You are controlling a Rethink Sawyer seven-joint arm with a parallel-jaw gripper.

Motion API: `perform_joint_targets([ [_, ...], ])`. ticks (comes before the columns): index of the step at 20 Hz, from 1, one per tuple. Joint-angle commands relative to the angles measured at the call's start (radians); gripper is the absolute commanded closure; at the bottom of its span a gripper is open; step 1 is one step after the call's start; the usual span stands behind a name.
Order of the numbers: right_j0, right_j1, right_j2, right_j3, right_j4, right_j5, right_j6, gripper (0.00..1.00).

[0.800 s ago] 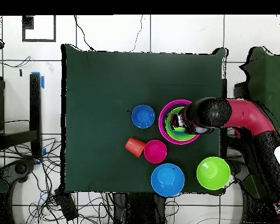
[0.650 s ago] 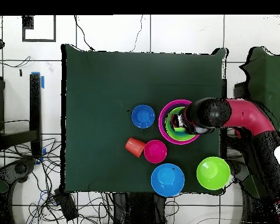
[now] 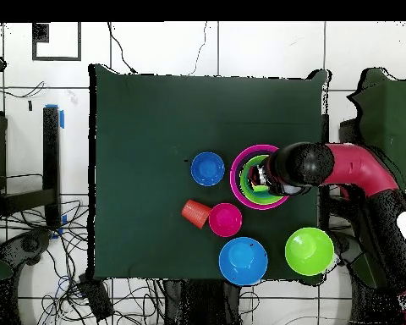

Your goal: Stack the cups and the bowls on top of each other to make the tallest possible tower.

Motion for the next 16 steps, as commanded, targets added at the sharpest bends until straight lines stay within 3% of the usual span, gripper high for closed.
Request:
perform_joint_targets([
  [1, 0.041, 0.041, 0.029, -0.058, -0.092, -0.042, -0.358, 0.0],
  [16, 0.061, 0.149, 0.037, -0.167, -0.098, -0.008, -0.463, 0.0],
])
